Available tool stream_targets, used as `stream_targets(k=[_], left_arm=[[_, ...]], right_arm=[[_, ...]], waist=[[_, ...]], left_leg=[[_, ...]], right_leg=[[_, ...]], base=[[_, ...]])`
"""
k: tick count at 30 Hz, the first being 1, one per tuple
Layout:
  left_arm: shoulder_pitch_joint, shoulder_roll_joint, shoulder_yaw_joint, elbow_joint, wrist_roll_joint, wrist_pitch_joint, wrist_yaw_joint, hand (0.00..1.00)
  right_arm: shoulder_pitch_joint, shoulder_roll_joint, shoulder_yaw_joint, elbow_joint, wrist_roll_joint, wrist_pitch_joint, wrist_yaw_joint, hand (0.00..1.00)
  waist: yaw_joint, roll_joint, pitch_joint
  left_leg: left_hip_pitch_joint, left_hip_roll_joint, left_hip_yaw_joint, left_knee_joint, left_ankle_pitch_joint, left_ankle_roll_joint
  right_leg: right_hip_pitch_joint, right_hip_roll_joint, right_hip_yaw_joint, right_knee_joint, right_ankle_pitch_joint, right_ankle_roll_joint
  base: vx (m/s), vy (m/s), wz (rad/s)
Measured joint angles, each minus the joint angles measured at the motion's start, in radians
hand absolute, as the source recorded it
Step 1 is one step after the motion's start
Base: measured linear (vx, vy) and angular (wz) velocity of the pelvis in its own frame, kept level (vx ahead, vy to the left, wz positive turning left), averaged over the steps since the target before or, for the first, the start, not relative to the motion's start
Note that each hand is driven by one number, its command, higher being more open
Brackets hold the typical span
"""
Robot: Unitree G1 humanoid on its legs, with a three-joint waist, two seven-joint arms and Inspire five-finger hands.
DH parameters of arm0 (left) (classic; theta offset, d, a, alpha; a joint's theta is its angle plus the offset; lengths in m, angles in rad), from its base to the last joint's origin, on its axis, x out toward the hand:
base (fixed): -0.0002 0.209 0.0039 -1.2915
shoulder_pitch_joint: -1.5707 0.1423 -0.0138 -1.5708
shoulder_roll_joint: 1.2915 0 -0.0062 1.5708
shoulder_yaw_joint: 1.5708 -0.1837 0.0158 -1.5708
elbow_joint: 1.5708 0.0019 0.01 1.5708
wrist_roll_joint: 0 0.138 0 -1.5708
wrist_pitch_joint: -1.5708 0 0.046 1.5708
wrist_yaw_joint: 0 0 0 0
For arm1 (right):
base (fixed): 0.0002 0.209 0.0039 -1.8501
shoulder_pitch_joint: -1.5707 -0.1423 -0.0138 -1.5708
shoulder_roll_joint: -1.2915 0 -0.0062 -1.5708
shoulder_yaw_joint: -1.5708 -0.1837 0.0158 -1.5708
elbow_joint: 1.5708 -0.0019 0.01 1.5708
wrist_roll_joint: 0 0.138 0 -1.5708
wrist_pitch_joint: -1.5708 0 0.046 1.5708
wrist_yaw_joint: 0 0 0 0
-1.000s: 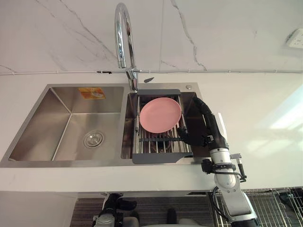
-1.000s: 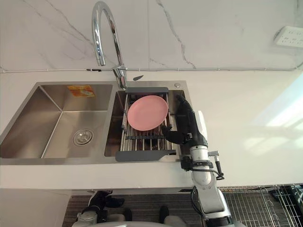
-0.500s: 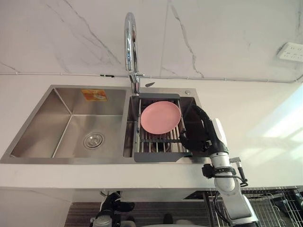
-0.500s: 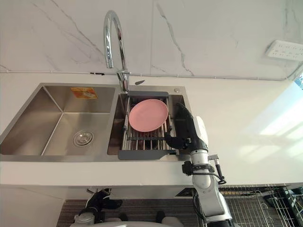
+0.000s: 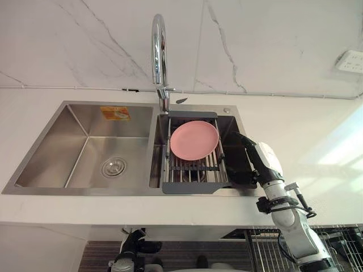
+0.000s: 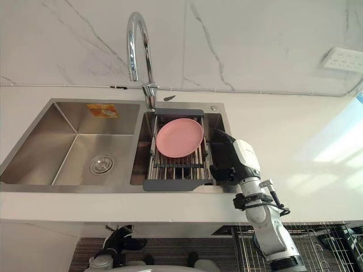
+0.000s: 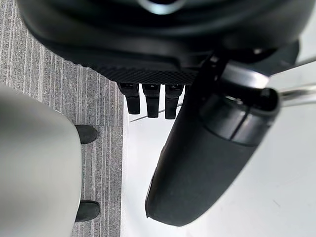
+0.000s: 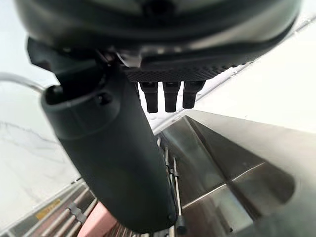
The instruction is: Walk over to the sink, pick up the cup, carry it to the dishwasher, place the cup inside the dishwasher, then close the dishwasher door
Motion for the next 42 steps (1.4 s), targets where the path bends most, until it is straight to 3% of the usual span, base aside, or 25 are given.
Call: stream_targets(k=[23, 42], left_arm=[[0.006, -0.013, -0.004, 0.000, 0.005, -0.023, 0.002, 0.90], [0.012, -0.011, -0.022, -0.016, 0.018, -0.057, -0.002, 0.90]], right_arm=[[-0.078, -0.029, 0.044, 0.009, -0.112, -0.014, -0.015, 0.90], [-0.254, -0.088, 0.192, 0.173, -0.181, -0.015, -0.016, 0.90]], waist=[[0.003, 0.024, -0.003], [0.024, 0.024, -0.002]], left_leg=[[-0.009, -0.003, -0.021, -0.001, 0.002, 0.003], [-0.048, -0.018, -0.049, -0.003, 0.008, 0.008]], right_leg=[[0.002, -0.003, -0.021, -0.004, 0.002, -0.003], [-0.024, -0.016, -0.047, -0.006, -0.002, 0.003]], base=[[-0.01, -0.002, 0.01], [-0.01, 0.000, 0.04]])
